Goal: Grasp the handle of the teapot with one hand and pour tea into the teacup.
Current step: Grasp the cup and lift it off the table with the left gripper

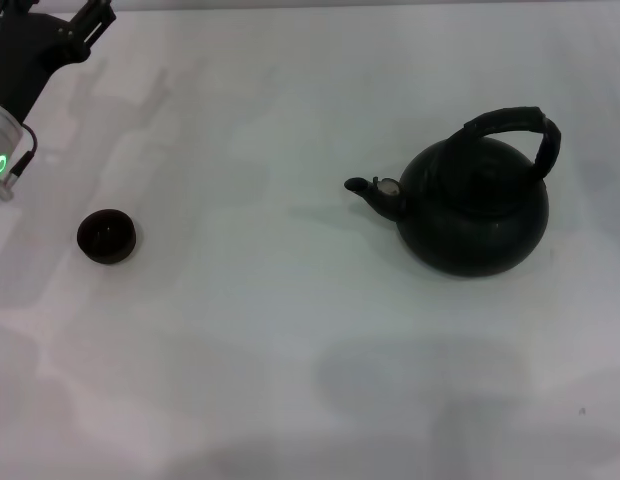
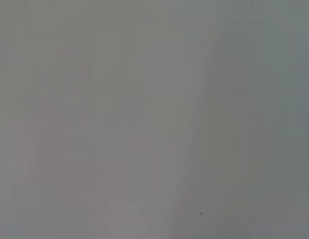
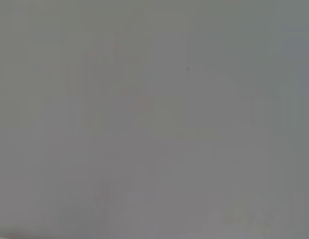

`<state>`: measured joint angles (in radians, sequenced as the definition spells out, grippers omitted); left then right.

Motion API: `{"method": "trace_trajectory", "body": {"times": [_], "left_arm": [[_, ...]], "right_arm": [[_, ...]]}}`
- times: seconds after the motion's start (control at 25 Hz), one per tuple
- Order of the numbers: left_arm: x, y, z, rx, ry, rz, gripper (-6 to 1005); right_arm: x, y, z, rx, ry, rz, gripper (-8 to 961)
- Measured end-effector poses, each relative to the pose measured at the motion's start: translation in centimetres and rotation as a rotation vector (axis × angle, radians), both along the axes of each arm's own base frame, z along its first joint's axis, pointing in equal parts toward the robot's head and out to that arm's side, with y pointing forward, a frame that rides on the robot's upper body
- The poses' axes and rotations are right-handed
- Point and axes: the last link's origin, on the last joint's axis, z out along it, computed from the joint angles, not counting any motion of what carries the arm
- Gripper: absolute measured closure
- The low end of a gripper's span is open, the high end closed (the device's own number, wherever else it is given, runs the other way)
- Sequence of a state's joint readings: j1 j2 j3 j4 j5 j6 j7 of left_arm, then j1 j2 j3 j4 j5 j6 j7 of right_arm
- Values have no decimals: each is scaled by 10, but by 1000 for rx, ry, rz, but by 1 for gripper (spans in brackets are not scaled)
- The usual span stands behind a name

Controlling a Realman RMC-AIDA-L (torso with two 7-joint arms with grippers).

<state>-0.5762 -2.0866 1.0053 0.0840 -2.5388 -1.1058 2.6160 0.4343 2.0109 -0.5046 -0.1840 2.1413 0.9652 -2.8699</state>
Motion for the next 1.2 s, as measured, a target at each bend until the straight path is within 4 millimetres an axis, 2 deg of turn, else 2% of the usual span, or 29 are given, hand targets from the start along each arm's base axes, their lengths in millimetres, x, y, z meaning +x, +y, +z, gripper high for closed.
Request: {"method": "trace_trajectory", "body": {"times": [0.88, 1.04, 1.2], "left_arm": [[0, 0, -1, -17, -32, 5, 111], [3, 2, 1, -52, -84, -5, 112], [6, 9, 10, -144, -108, -4, 112]], "right_arm": [[5, -3, -3, -10, 7, -29, 280], [6, -4, -5, -14, 10, -34, 281], [6, -5, -5, -15, 11, -35, 281]]}}
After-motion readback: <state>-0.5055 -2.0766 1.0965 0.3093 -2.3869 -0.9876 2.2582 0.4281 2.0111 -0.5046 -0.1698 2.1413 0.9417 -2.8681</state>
